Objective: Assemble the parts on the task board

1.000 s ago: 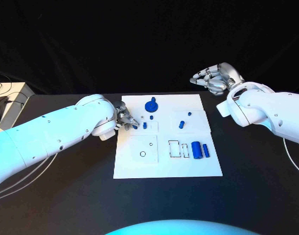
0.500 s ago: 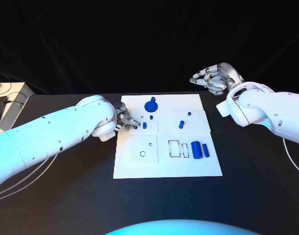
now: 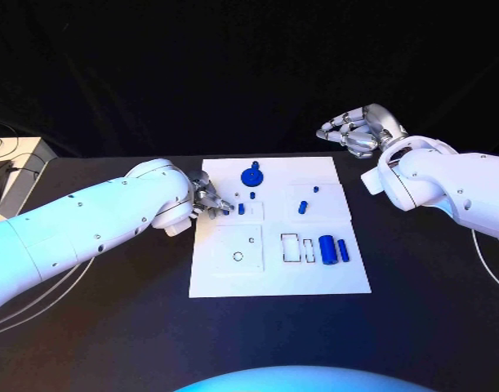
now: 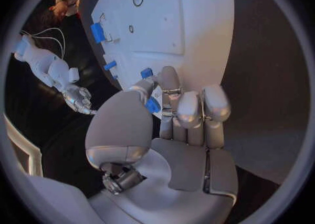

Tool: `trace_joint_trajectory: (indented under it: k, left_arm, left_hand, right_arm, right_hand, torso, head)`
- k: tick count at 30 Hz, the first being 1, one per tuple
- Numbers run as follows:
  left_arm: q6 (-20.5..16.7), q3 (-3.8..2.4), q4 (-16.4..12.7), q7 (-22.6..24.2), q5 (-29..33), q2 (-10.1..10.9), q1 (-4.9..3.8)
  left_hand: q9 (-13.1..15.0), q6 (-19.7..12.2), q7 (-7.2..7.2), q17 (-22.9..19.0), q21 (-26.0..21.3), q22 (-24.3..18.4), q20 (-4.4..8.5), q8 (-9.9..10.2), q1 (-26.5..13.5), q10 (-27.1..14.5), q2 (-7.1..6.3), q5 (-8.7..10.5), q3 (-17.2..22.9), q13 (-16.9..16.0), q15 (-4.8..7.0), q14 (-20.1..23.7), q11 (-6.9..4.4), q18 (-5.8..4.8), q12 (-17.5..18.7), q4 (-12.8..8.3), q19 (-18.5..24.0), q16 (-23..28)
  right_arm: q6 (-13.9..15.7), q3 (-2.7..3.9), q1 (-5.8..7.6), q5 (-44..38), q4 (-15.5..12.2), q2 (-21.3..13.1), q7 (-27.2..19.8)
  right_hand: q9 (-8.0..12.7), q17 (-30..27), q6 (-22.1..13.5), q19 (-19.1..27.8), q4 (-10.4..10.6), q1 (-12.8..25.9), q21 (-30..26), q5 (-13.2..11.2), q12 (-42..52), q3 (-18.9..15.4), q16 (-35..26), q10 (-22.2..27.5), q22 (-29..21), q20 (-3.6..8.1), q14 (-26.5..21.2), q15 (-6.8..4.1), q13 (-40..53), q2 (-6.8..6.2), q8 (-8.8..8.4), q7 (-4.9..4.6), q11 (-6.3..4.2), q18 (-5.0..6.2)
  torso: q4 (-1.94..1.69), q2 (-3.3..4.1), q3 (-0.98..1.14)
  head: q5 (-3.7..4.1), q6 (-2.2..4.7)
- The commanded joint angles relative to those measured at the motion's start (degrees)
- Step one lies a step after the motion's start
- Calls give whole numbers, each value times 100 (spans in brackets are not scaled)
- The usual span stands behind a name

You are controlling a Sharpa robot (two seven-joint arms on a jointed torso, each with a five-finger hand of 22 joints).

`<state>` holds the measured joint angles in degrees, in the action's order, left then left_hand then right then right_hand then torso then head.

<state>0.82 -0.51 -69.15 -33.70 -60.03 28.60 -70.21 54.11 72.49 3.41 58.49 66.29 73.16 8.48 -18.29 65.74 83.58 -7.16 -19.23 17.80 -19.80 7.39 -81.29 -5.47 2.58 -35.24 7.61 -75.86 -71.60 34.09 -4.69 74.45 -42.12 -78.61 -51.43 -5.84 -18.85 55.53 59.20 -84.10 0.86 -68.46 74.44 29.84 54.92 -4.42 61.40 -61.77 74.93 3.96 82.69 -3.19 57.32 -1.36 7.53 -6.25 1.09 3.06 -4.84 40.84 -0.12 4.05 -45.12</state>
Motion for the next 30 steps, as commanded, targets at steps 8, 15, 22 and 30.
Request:
trace_joint_trajectory:
  k: [8,15,22,30]
  left_arm:
    - [-11,-14,-89,35,21,54,7]
    - [-75,-25,-149,61,22,85,8]
    - [-245,-37,-181,102,8,116,9]
    - [-412,-61,-229,165,16,164,9]
  left_hand:
    - [8,7,19,15,14,8,8,5,29,276,-106,17,-13,12,9,-10,-18,-72,-30,101,-32,-35]
    - [15,29,38,17,13,9,11,-10,-7,277,-174,23,-256,19,9,-11,-18,-73,-40,270,-36,-34]
    - [36,35,25,24,5,8,11,-32,64,275,123,55,-1383,21,9,-13,-19,-71,-48,412,-37,-39]
    - [54,28,22,27,4,12,17,-55,63,273,279,59,-1902,25,15,-12,-17,-68,-62,461,-42,-45]
  right_arm:
    - [-38,3,-2,-30,0,0,-66]
    - [-38,3,-3,-30,2,0,-67]
    - [-43,2,-5,-27,7,3,-67]
    - [-50,2,-7,-24,9,4,-67]
  right_hand:
    - [7,6,52,-478,-30,20,18,37,10,5,-35,13,1106,48,-3,-30,5,44,-19,0,-35,35]
    - [7,6,52,-478,-30,20,18,37,10,5,-35,13,1106,48,-3,-30,5,44,-19,0,-35,35]
    - [7,6,52,-478,-30,20,18,37,10,5,-35,13,1106,48,-3,-30,5,44,-19,0,-35,35]
    - [7,6,52,-478,-30,20,18,37,10,5,-35,13,1106,48,-3,-30,5,44,-19,0,-35,35]
  torso:
    - [2,3,-2]
    - [-6,0,-5]
    - [4,-1,-2]
    - [-2,-3,0]
  head:
    - [4,-10]
    - [17,-17]
    - [18,-14]
    - [25,-12]
